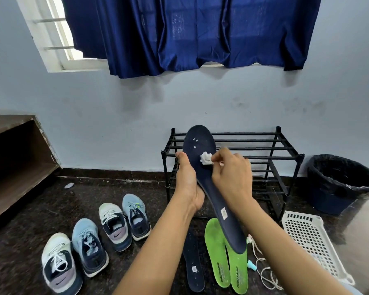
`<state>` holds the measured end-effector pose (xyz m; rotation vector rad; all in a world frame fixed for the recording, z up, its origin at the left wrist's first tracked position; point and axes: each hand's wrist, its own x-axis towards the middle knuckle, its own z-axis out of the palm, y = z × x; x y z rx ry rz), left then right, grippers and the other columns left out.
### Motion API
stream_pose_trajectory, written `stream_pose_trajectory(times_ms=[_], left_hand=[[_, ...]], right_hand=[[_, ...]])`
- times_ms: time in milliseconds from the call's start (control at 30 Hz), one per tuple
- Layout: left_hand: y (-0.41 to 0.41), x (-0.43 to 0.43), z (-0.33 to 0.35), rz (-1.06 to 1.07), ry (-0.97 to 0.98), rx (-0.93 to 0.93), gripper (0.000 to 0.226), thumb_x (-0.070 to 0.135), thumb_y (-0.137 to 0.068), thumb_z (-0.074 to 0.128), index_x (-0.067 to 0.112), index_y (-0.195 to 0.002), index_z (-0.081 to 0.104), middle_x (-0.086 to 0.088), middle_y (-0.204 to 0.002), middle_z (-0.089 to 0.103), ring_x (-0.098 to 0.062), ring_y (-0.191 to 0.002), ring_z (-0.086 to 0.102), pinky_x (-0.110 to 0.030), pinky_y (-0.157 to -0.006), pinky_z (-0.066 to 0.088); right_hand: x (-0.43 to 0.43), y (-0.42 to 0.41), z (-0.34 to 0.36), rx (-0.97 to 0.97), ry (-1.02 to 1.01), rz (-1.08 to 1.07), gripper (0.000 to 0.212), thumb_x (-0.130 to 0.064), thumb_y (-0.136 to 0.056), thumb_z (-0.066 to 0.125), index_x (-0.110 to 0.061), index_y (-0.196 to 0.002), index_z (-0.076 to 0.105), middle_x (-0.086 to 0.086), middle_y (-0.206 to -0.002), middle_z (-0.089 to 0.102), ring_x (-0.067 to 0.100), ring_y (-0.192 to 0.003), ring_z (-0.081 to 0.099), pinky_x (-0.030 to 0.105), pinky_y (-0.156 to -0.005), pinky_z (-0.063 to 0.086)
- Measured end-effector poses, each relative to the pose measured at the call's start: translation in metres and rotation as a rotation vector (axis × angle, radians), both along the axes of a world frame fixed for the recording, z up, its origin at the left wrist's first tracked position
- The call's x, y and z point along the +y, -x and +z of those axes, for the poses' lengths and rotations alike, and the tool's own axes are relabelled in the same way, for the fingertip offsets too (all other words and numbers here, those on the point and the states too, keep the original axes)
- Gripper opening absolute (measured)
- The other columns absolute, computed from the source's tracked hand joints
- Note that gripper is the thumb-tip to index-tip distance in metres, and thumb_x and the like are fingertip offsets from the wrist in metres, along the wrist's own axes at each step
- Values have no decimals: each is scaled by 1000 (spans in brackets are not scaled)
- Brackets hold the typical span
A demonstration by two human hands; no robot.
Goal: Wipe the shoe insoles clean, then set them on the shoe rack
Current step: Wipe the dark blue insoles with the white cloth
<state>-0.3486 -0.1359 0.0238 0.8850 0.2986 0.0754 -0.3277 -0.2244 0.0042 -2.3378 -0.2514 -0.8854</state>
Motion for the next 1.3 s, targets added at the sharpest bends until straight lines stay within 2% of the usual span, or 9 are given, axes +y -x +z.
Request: stream_pose_trajectory(times_ms=[100, 267, 367, 533, 733, 867, 1067, 1200, 1300], left_hand=[[0, -5, 0, 0, 14, -12, 59, 58, -99, 30, 12, -114, 64, -8, -97, 74, -23, -95, 69, -39, -89, 55], [-5, 2, 1, -33, -8, 6, 65, 63, -97, 26, 13, -105, 67, -8, -88, 73, -21, -80, 70, -30, -69, 57], [-5, 6, 1, -56, -4, 21, 71, 67, -95, 25, 11, -106, 68, -10, -87, 74, -22, -78, 71, -30, -66, 57], [1, -3, -2, -118, 7, -18, 67, 64, -96, 26, 12, -97, 68, -9, -75, 73, -19, -65, 71, -26, -55, 56], [-4, 5, -3, -80, -32, -5, 71, 68, -95, 26, 12, -98, 70, -9, -81, 74, -20, -74, 71, -29, -66, 56], [-1, 3, -1, -97, -41, 11, 73, 71, -92, 28, 12, -91, 70, -9, -79, 73, -21, -71, 71, -29, -65, 57], [1, -7, 2, -180, -33, 2, 67, 68, -94, 29, 16, -91, 70, -7, -77, 74, -18, -68, 72, -27, -60, 56], [-5, -1, 2, -116, -77, -8, 64, 65, -96, 29, 16, -87, 69, -4, -71, 74, -14, -63, 72, -22, -52, 54], [-2, -3, 2, -157, -86, -16, 63, 65, -95, 32, 17, -90, 71, -5, -79, 75, -16, -69, 72, -25, -57, 56]], right_hand=[[-2, -8, 11, -9, -92, -27, 17, -5, -77, 59, -16, -88, 64, 0, -81, 69, 29, -80, 55, 39, -73, 36], [8, 6, 2, -30, -83, 75, 18, -4, -77, 62, -17, -86, 69, 1, -72, 67, 23, -73, 51, 30, -66, 35], [10, 11, 0, -47, -40, 152, 17, -4, -75, 64, -18, -83, 69, -3, -71, 66, 20, -72, 50, 29, -66, 36], [0, -6, 12, -30, -111, 74, 18, -9, -75, 63, -23, -84, 70, -2, -71, 67, 22, -79, 54, 33, -73, 42], [12, 17, 4, 11, -99, 203, 17, -9, -75, 63, -22, -84, 69, -3, -70, 65, 18, -70, 57, 29, -63, 43], [13, 15, 11, -24, -110, 203, 17, -6, -75, 66, -19, -85, 70, -2, -73, 66, 19, -72, 58, 31, -67, 45], [11, 2, 19, -10, -362, 162, 14, -11, -80, 66, -18, -90, 72, -9, -82, 67, 19, -83, 62, 38, -79, 50], [19, 10, 11, 12, -326, 252, 17, -11, -80, 66, -20, -91, 74, -6, -85, 71, 18, -81, 63, 39, -76, 52], [16, 0, 17, -33, -312, 203, 17, -10, -80, 65, -18, -93, 74, -4, -87, 72, 21, -83, 63, 42, -78, 51]])
